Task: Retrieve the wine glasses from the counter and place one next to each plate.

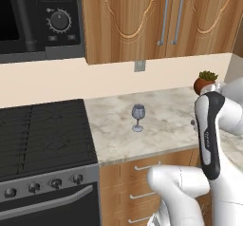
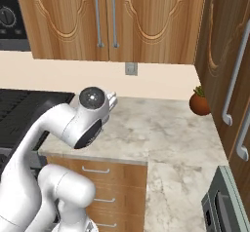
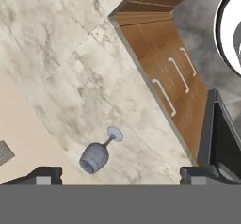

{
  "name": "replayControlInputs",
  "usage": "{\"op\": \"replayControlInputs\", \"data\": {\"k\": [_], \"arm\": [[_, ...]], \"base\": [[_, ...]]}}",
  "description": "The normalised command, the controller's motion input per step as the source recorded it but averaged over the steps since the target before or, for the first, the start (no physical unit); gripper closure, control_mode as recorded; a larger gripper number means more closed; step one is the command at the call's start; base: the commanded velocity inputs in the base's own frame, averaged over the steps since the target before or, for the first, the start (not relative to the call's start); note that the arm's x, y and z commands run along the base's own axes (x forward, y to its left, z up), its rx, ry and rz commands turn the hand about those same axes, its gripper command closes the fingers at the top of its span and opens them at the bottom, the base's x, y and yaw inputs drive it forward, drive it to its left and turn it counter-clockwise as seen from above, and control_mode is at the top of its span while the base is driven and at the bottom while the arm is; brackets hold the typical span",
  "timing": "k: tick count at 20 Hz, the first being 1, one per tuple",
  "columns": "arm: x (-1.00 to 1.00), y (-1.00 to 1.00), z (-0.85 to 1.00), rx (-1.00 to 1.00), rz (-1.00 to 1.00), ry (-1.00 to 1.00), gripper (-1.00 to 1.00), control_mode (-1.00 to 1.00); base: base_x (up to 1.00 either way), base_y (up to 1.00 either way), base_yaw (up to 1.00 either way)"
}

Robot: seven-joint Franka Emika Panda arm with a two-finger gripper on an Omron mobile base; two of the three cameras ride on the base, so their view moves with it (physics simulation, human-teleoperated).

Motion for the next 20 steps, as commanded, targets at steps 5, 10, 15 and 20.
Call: {"op": "replayControlInputs", "data": {"k": [5,10,15,20], "arm": [[0.35,-0.05,-0.04,0.14,0.23,0.2,-1.0,-1.0],[0.04,0.0,-0.31,0.05,0.22,0.01,-1.0,-1.0],[0.0,0.0,-0.11,0.08,0.2,0.0,-1.0,-1.0],[-0.09,0.0,0.0,0.0,0.37,-0.06,-1.0,-1.0]], "base": [[0.0,0.0,0.0],[0.0,0.0,0.0],[0.0,0.0,0.0],[0.0,0.0,0.0]]}}
